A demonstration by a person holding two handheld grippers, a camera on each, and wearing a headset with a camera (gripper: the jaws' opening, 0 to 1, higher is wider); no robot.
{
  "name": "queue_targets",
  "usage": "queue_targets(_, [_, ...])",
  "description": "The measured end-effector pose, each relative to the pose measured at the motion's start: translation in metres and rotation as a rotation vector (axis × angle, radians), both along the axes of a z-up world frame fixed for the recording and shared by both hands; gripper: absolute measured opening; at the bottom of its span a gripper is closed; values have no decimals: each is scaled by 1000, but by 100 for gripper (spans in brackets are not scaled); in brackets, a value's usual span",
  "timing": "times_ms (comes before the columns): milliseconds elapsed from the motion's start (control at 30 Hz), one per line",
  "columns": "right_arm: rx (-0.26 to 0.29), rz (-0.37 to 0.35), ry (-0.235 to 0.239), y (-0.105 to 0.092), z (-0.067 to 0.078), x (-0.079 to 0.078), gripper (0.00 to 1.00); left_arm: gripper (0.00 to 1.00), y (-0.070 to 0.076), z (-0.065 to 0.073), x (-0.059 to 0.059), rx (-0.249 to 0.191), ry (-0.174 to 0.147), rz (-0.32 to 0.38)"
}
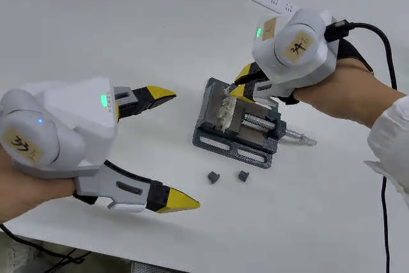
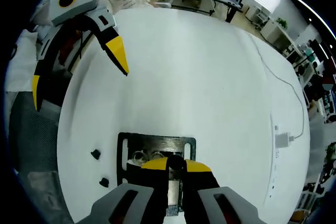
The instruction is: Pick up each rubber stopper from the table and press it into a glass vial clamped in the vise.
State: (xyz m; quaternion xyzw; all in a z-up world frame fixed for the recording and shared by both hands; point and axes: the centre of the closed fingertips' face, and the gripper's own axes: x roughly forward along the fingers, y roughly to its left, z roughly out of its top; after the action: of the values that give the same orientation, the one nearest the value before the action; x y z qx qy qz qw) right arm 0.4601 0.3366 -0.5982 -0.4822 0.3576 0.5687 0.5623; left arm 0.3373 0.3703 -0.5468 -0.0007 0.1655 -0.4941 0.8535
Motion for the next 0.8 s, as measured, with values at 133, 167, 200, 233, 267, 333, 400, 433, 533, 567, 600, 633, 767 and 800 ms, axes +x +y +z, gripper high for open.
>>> queue_targets(133, [-4,5,-2,0,1,3,3,92,0,-1,-1,1,2,-4])
queue_targets(167, [-3,-2,3,-1,1,3,4,92,0,-1,0,0,2,-3])
queue_targets(200, [-2,2,2,-1,1,3,4,91,1,-1,0,1,2,-1])
queue_targets(233, [0,16,-6,-1,1,2,5,92,1,-1,1,1,2,2])
queue_targets(267, [4,10,-9,-1,2,1,5,92,2,0,1,1,2,4])
queue_targets(333, [14,12,-15,-1,3,0,6,91,3,0,1,2,1,5])
queue_targets(400, [20,12,-18,0,4,-1,7,91,3,-1,2,2,2,5])
queue_targets(433, [22,8,-18,0,4,0,7,91,4,-1,2,4,2,5])
queue_targets(533, [27,-4,-16,0,4,0,7,91,4,0,2,2,2,7])
queue_targets(567, [29,-6,-14,0,4,0,7,91,4,0,1,2,4,8])
queue_targets(600, [30,-7,-13,-1,4,0,7,91,4,-1,1,3,3,8])
queue_targets(633, [32,-12,-8,-1,4,0,8,91,4,-1,1,3,4,8])
queue_targets(767, [57,-34,11,-2,7,-2,12,91,4,-2,0,6,7,7])
queue_targets(800, [66,-42,13,-2,9,-2,11,91,4,-2,0,5,7,8])
